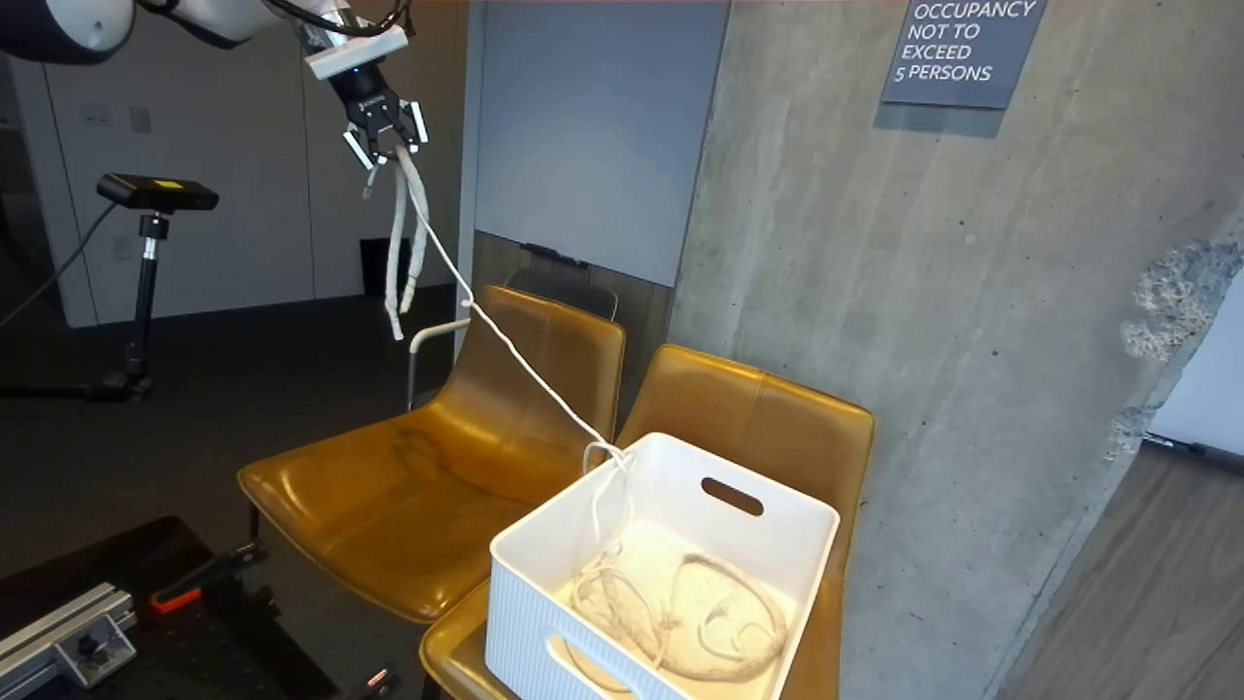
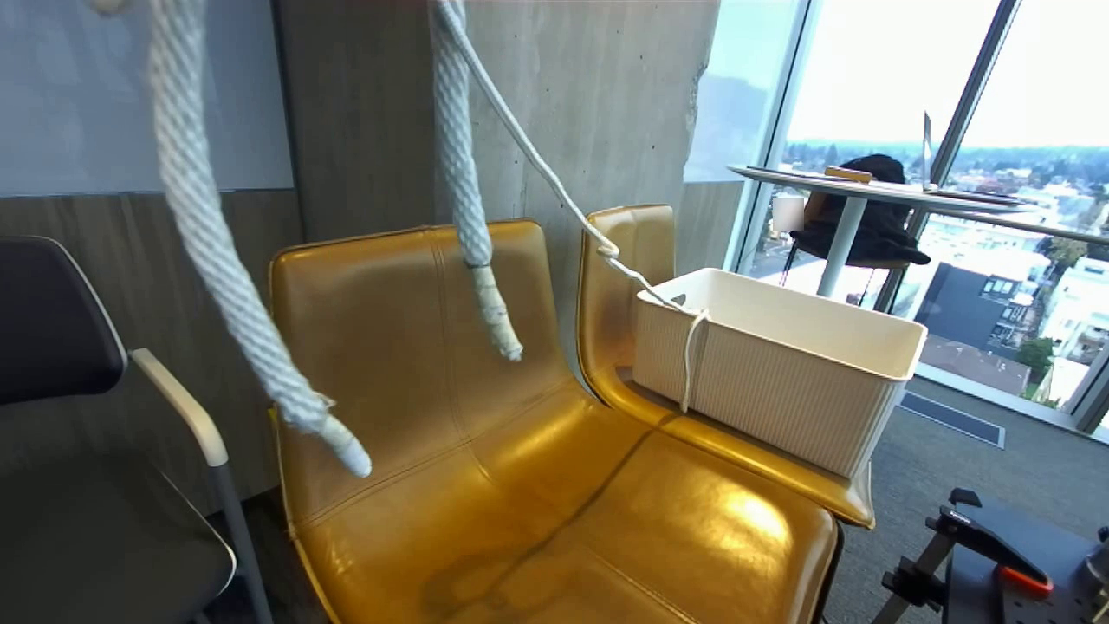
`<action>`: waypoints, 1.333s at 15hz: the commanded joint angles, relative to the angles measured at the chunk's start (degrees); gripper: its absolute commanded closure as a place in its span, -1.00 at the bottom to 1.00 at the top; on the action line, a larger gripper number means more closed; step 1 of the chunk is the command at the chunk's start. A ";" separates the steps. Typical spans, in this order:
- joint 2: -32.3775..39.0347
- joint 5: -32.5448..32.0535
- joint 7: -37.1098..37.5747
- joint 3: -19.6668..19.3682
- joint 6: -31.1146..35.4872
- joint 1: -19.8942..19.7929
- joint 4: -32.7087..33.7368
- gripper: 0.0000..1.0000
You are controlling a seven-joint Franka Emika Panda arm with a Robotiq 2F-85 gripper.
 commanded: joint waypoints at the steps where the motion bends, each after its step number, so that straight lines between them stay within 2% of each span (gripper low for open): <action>1: 8.36 -0.15 -1.09 0.19 -5.29 5.23 13.75 1.00; 4: 11.60 0.01 -1.56 -0.29 -6.73 7.76 18.63 1.00; 5: 11.34 0.10 -1.34 -0.42 -6.57 7.57 17.90 1.00; 6: 10.59 2.30 -1.69 -2.71 -5.87 7.48 16.59 1.00; 7: 11.07 2.85 -2.06 -3.39 -6.24 6.60 17.27 1.00; 8: 10.23 1.91 -1.54 -2.11 -6.06 3.96 15.32 1.00; 14: 5.27 5.26 1.57 -2.20 -4.16 -7.76 2.16 1.00; 20: 0.48 9.18 4.24 -1.84 -0.88 -14.72 -15.50 1.00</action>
